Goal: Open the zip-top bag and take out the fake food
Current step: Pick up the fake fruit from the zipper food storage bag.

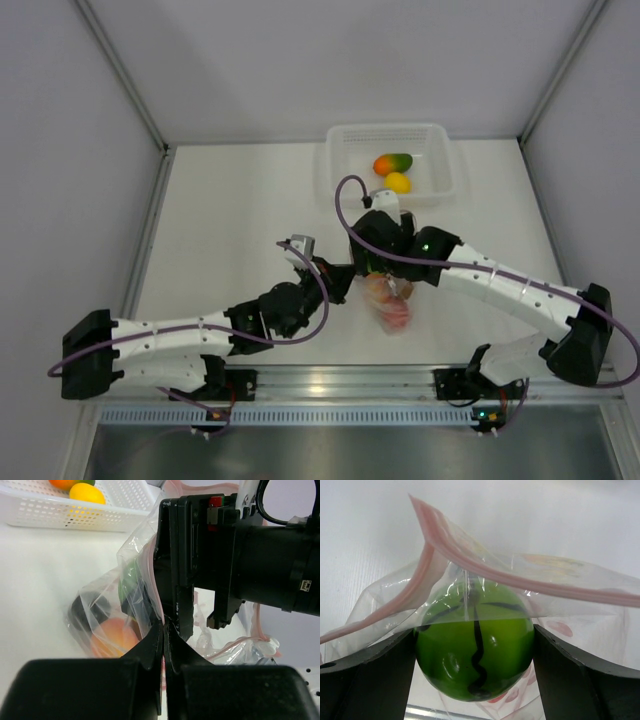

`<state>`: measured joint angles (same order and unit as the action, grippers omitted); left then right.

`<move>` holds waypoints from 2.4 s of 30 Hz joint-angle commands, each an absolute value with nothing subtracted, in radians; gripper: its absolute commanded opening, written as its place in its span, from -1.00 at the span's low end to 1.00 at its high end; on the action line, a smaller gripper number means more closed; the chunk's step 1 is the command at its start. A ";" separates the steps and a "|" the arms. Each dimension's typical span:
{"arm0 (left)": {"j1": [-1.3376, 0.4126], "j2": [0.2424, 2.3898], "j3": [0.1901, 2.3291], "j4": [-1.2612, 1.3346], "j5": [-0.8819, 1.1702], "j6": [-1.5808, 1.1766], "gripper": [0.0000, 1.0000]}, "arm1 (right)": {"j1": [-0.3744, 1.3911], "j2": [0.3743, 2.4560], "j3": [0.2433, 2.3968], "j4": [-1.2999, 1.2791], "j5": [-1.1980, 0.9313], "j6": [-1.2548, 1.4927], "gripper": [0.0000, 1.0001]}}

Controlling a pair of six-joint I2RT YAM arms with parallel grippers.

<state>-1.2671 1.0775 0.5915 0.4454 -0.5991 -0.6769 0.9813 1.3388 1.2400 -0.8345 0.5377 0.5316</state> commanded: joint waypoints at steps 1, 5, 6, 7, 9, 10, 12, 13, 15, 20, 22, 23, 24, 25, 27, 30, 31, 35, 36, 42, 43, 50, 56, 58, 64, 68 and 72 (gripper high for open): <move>-1.296 1.068 0.638 0.555 -0.512 -0.670 -1.00 | 0.994 1.362 1.270 -0.769 0.586 0.594 -0.65; -1.308 1.091 0.644 0.566 -0.526 -0.676 -1.00 | 1.000 1.333 1.270 -0.738 0.626 0.615 -0.70; -1.307 1.098 0.641 0.565 -0.552 -0.680 -1.00 | 1.000 1.316 1.269 -0.732 0.617 0.604 -0.70; -1.308 1.097 0.637 0.565 -0.563 -0.689 -1.00 | 1.000 1.307 1.267 -0.733 0.615 0.606 -0.70; -1.308 1.097 0.626 0.565 -0.583 -0.684 -1.00 | 1.006 1.289 1.276 -0.744 0.606 0.614 -0.70; -1.308 1.098 0.623 0.565 -0.591 -0.681 -1.00 | 1.009 1.281 1.273 -0.742 0.603 0.618 -0.70; -1.308 1.104 0.624 0.566 -0.591 -0.675 -1.00 | 1.020 1.249 1.255 -0.698 0.556 0.623 -0.71; -1.310 1.117 0.629 0.566 -0.585 -0.672 -1.00 | 1.020 1.238 1.247 -0.683 0.551 0.626 -0.71; -1.318 1.134 0.656 0.568 -0.578 -0.654 -1.00 | 1.020 1.226 1.249 -0.660 0.558 0.634 -0.74; -1.367 1.169 0.712 0.568 -0.601 -0.603 -1.00 | 1.020 1.298 1.288 -0.707 0.635 0.635 -0.74; -1.390 1.173 0.735 0.566 -0.624 -0.568 -1.00 | 1.020 1.322 1.290 -0.707 0.655 0.649 -0.74; -1.397 1.181 0.738 0.566 -0.636 -0.558 -1.00 | 1.020 1.325 1.290 -0.701 0.655 0.655 -0.74; -1.402 1.184 0.741 0.566 -0.638 -0.549 -1.00 | 1.020 1.330 1.293 -0.700 0.667 0.658 -0.74; -1.408 1.189 0.744 0.566 -0.637 -0.548 -1.00 | 1.020 1.331 1.301 -0.707 0.673 0.658 -0.74; -1.411 1.198 0.747 0.566 -0.643 -0.540 -1.00 | 1.022 1.347 1.344 -0.733 0.689 0.657 -0.74; -1.419 1.204 0.747 0.568 -0.643 -0.549 -1.00 | 1.020 1.364 1.403 -0.776 0.699 0.649 -0.74; -1.419 1.206 0.747 0.568 -0.643 -0.552 -1.00 | 1.020 1.367 1.414 -0.788 0.698 0.647 -0.74; -1.420 1.206 0.744 0.566 -0.644 -0.551 -1.00 | 1.020 1.322 1.398 -0.779 0.681 0.653 -0.74; -1.422 1.201 0.736 0.568 -0.649 -0.554 -1.00 | 1.020 1.283 1.385 -0.756 0.677 0.655 -0.74; -1.424 1.192 0.715 0.571 -0.667 -0.581 -1.00 | 1.008 1.174 1.342 -0.724 0.690 0.672 -0.76; -1.424 1.192 0.709 0.571 -0.673 -0.586 -1.00 | 1.005 1.173 1.354 -0.727 0.687 0.667 -0.75; -1.424 1.147 0.673 0.568 -0.788 -0.629 -1.00 | 1.003 1.184 1.356 -0.772 0.595 0.637 -0.77; -1.424 1.158 0.669 0.568 -0.839 -0.638 -1.00 | 1.003 1.126 1.325 -0.756 0.549 0.643 -0.78; -1.424 1.166 0.670 0.568 -0.854 -0.649 -1.00 | 1.003 1.120 1.351 -0.767 0.538 0.638 -0.78; -1.419 1.190 0.687 0.568 -0.925 -0.660 -1.00 | 1.005 1.121 1.403 -0.837 0.483 0.609 -0.78; -1.410 1.201 0.703 0.568 -0.919 -0.664 -1.00 | 1.005 1.098 1.410 -0.848 0.446 0.594 -0.78; -1.408 1.213 0.709 0.568 -0.908 -0.669 -1.00 | 1.005 1.078 1.442 -0.876 0.439 0.581 -0.78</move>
<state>-1.4113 1.2045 0.6788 0.5533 -0.8959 -0.6571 1.0004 1.1221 1.3739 -0.8539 0.4591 0.6041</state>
